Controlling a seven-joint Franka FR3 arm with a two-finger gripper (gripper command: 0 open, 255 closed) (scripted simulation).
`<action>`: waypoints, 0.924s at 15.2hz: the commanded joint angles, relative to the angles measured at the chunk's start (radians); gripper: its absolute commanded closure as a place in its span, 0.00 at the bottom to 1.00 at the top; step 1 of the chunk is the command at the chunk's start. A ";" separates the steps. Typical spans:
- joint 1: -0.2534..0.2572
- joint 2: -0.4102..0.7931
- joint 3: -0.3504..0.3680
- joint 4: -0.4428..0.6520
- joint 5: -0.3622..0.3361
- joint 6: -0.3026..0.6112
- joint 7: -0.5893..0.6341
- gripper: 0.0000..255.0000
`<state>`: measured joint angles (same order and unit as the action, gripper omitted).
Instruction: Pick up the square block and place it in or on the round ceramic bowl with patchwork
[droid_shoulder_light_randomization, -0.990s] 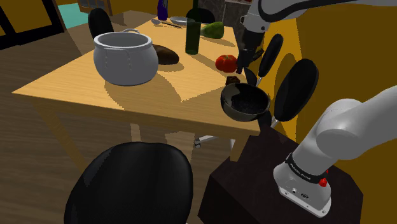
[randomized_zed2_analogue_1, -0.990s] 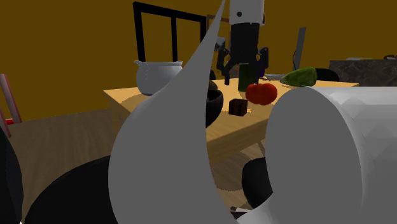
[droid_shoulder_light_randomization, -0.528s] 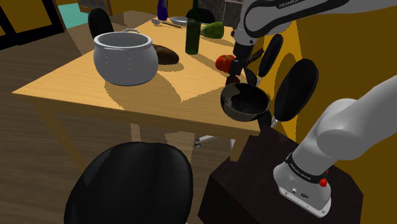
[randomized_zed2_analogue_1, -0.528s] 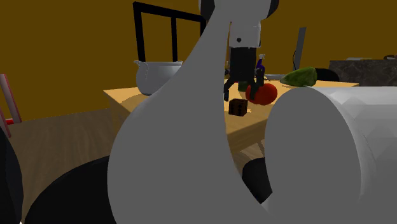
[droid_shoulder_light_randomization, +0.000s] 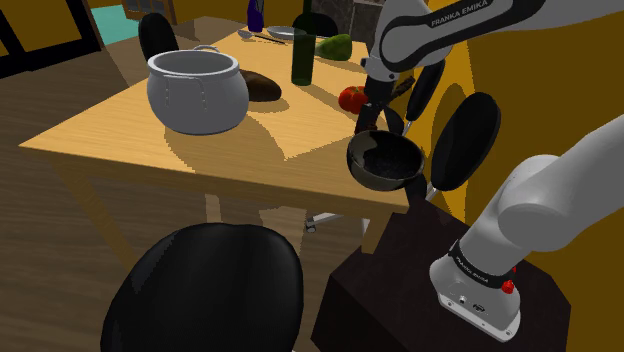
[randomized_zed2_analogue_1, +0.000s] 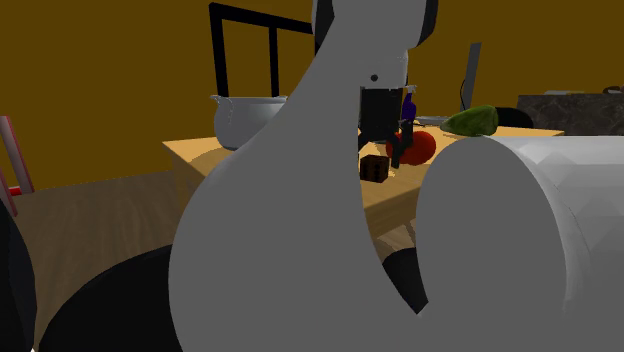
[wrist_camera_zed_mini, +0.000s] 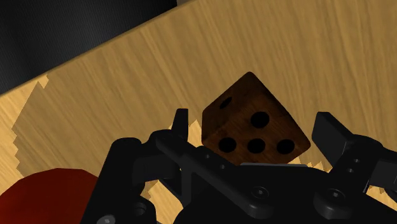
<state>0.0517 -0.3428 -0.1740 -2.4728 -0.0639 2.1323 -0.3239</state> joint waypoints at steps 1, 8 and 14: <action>0.000 0.000 0.000 0.000 0.000 0.001 0.000 0.00; 0.000 0.001 0.000 0.000 0.000 0.001 0.000 1.00; 0.000 -0.006 0.001 0.008 0.000 -0.014 0.001 1.00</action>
<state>0.0517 -0.3467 -0.1736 -2.4686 -0.0642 2.1263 -0.3231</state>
